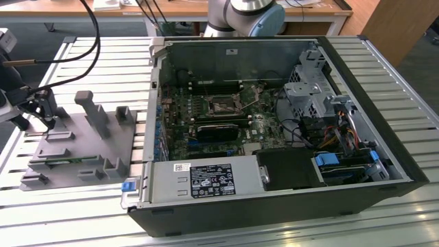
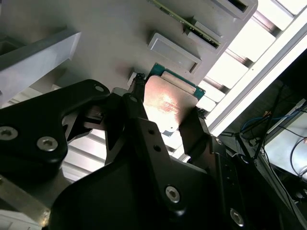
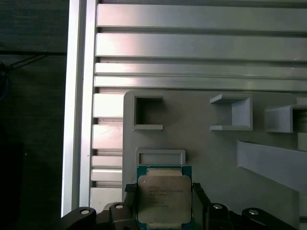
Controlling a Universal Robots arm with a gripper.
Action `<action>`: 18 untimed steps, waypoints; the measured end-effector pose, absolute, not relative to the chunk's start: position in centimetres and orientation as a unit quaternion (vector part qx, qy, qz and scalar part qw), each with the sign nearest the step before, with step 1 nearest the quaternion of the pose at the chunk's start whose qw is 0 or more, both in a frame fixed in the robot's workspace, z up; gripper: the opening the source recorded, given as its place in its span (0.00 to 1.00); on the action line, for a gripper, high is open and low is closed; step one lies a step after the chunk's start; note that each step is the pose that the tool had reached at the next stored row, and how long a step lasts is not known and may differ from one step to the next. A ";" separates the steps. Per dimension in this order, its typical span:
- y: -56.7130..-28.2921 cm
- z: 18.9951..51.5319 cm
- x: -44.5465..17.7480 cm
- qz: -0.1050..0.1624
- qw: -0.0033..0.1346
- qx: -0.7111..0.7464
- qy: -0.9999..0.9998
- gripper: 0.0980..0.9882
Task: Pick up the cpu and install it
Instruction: 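Pick up the cpu and move it towards the insertion slot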
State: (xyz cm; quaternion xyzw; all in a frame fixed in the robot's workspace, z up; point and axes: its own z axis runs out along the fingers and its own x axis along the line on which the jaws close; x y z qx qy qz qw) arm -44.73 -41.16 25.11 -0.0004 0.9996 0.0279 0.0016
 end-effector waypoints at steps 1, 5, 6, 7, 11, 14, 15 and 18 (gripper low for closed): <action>-41.2 25.1 -44.7 0.028 0.002 0.000 1.000 0.50; -41.2 25.2 -44.7 0.028 0.002 0.000 1.000 0.50; -41.2 25.3 -44.7 0.028 0.002 0.000 1.000 0.50; -41.2 25.3 -44.7 0.028 0.002 0.000 1.000 0.50; -41.2 25.4 -44.7 0.028 0.002 0.000 1.000 0.50; -41.2 25.5 -44.7 0.028 0.002 0.000 1.000 0.50; -41.2 25.5 -44.7 0.028 0.002 0.000 1.000 0.50; -41.2 25.6 -44.7 0.028 0.002 0.000 1.000 0.50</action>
